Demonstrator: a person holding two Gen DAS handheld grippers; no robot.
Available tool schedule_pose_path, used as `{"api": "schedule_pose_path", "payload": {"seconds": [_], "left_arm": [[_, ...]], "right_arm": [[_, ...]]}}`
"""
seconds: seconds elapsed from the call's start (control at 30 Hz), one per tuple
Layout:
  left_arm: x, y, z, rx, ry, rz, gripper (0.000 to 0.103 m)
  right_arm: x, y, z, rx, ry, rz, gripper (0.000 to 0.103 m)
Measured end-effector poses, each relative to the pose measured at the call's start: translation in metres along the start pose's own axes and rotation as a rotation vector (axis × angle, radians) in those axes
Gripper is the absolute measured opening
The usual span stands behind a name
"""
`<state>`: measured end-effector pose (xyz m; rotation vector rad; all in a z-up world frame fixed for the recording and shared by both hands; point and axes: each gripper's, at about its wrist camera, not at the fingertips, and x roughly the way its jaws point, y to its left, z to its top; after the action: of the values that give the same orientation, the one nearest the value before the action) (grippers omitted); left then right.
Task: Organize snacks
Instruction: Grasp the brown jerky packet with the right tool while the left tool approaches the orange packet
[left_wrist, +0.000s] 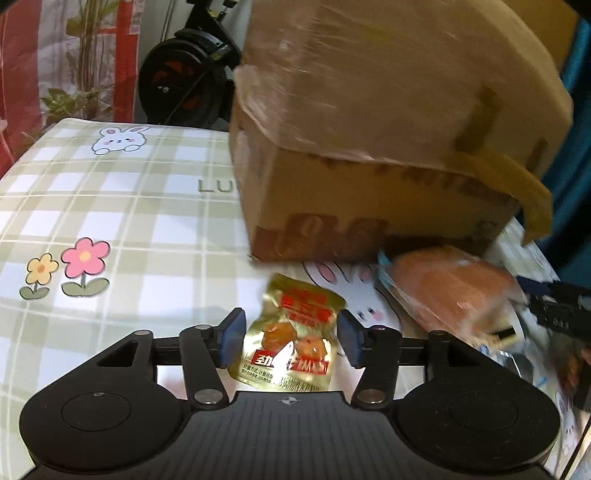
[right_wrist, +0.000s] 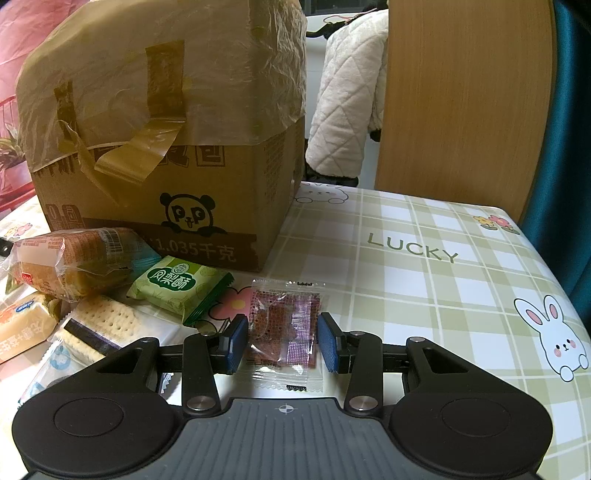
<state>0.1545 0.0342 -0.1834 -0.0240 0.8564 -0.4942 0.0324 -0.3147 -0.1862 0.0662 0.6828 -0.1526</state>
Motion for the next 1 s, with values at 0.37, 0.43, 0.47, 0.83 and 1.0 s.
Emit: {"api": "schedule_pose_path", "payload": {"seconds": [0.37, 0.43, 0.47, 0.83, 1.0], "left_arm": [[0.012, -0.037, -0.008, 0.170, -0.015, 0.164, 0.067], [0.010, -0.038, -0.010, 0.168, -0.026, 0.169, 0.066], [0.009, -0.038, -0.011, 0.165, -0.030, 0.171, 0.061], [-0.016, -0.044, -0.026, 0.082, -0.058, 0.181, 0.041], [-0.033, -0.043, -0.026, 0.030, -0.107, 0.198, 0.037]], "right_arm": [[0.000, 0.000, 0.000, 0.000, 0.000, 0.001, 0.038], [0.000, 0.000, 0.000, 0.000, -0.001, 0.001, 0.039], [0.000, 0.000, 0.000, 0.000, -0.001, 0.001, 0.039], [0.000, 0.001, 0.000, 0.006, -0.003, 0.004, 0.038], [-0.001, 0.001, 0.000, 0.008, -0.004, 0.008, 0.038]]}}
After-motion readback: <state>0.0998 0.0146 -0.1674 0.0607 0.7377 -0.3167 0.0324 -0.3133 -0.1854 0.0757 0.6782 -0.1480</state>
